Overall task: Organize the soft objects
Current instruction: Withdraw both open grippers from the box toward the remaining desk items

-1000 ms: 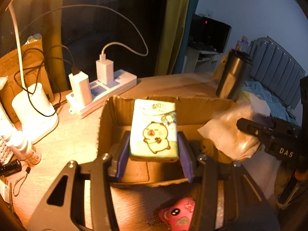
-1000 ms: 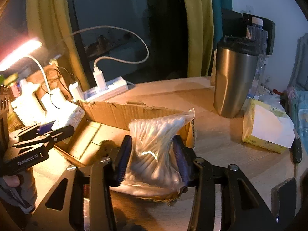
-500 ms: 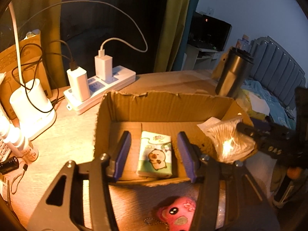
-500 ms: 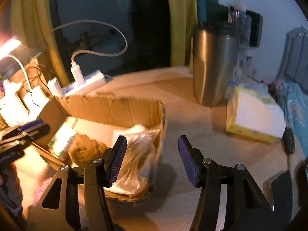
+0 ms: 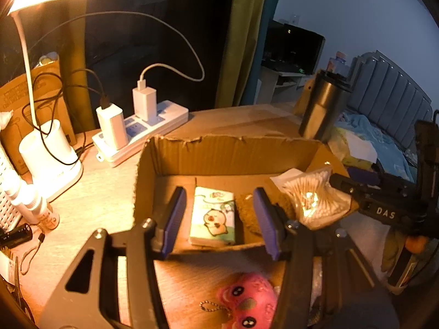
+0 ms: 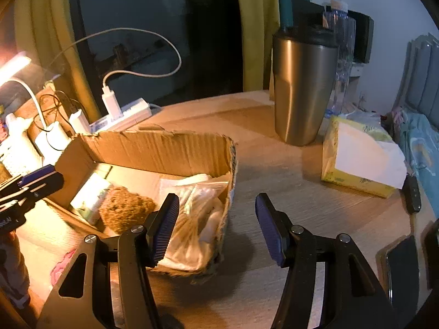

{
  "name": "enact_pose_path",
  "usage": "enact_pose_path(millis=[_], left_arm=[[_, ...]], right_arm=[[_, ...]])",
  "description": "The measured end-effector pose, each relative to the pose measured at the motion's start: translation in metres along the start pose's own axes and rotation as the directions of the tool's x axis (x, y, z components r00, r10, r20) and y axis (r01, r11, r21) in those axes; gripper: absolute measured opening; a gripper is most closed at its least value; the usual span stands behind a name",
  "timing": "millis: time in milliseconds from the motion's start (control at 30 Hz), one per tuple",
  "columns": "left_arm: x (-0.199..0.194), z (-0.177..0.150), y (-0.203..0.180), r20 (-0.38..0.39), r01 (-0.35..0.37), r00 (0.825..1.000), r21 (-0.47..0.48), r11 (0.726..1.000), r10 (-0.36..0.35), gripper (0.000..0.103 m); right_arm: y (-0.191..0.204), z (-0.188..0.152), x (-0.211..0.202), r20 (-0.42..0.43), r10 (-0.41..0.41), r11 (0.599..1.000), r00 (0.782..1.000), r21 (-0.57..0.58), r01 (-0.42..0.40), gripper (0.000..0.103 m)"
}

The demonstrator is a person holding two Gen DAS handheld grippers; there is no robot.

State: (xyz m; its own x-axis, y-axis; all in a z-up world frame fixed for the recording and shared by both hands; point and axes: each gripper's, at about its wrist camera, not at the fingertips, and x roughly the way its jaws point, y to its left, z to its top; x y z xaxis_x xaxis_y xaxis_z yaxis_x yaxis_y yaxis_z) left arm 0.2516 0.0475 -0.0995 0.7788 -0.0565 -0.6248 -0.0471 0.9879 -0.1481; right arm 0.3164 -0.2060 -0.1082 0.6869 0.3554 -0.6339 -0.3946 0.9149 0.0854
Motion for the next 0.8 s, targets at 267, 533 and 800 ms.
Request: enact_pose_path(millis=[267,533,800], left_arm=[[-0.017,-0.003,-0.011,0.018,0.015,1.0,0.021,1.0,-0.015,0.058],[-0.04,-0.007,-0.015,0.049,0.03,0.998,0.019,0.999,-0.031,0.069],[-0.061,-0.015,-0.017,0.074,0.049,0.996,0.014,0.999,-0.05,0.07]], right_arm=[[0.019,0.001,-0.028,0.041,0.031,0.999,0.999,-0.042,-0.029,0.061],[0.035,-0.004,-0.05,0.054,0.044,0.997,0.998,-0.071,-0.04,0.061],[0.049,-0.012,-0.072,0.068,0.045,0.995,0.997,-0.09,-0.039,0.061]])
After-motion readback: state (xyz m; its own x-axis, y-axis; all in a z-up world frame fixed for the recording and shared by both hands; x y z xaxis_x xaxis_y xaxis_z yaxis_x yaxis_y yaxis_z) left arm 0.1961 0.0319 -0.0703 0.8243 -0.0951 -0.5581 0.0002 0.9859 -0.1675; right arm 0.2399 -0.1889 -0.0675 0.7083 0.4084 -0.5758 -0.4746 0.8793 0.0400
